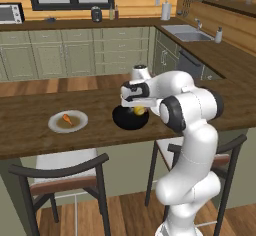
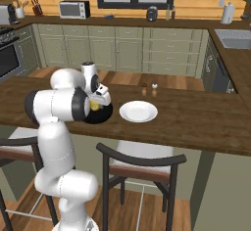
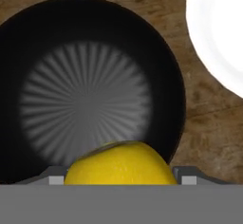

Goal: Pick the chicken drumstick and lemon from their plates and place them in the bowl. Then put the bowl in the fridge.

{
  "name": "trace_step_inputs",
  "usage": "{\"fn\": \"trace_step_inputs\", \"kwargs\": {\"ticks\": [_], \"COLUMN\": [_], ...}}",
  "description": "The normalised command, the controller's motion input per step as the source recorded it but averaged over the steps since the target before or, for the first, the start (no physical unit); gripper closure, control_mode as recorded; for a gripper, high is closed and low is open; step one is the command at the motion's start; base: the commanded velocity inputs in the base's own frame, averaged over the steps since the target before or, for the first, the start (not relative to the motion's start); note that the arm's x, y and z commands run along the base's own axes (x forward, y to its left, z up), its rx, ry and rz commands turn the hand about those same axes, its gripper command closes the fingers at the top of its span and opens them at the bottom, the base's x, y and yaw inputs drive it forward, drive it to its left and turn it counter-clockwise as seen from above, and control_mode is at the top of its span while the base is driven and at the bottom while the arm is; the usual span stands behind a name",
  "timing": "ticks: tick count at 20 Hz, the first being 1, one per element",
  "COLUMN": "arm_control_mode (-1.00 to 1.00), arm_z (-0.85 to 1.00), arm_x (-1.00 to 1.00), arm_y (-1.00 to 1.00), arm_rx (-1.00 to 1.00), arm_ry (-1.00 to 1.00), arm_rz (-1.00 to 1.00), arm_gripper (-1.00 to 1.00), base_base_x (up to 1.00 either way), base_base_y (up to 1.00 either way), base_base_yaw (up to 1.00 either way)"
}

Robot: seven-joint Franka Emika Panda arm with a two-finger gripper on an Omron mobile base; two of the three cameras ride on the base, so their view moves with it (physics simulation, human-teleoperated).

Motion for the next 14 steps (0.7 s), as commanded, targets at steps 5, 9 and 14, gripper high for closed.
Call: {"fn": "trace_step_inputs", "kwargs": {"ticks": [5, 9, 14], "arm_control_mode": [-1.00, -1.00, -1.00], "arm_z": [-0.44, -0.30, -0.13], "arm_x": [0.00, 0.00, 0.00], "arm_y": [0.03, 0.00, 0.01], "arm_rx": [0.00, 0.00, 0.00], "arm_ry": [0.00, 0.00, 0.00], "arm_rz": [0.00, 0.00, 0.00], "arm_gripper": [1.00, 1.00, 1.00], "base_base_x": [0.00, 0.00, 0.00], "base_base_y": [0.00, 0.00, 0.00], "base_base_yaw": [0.00, 0.00, 0.00]}}
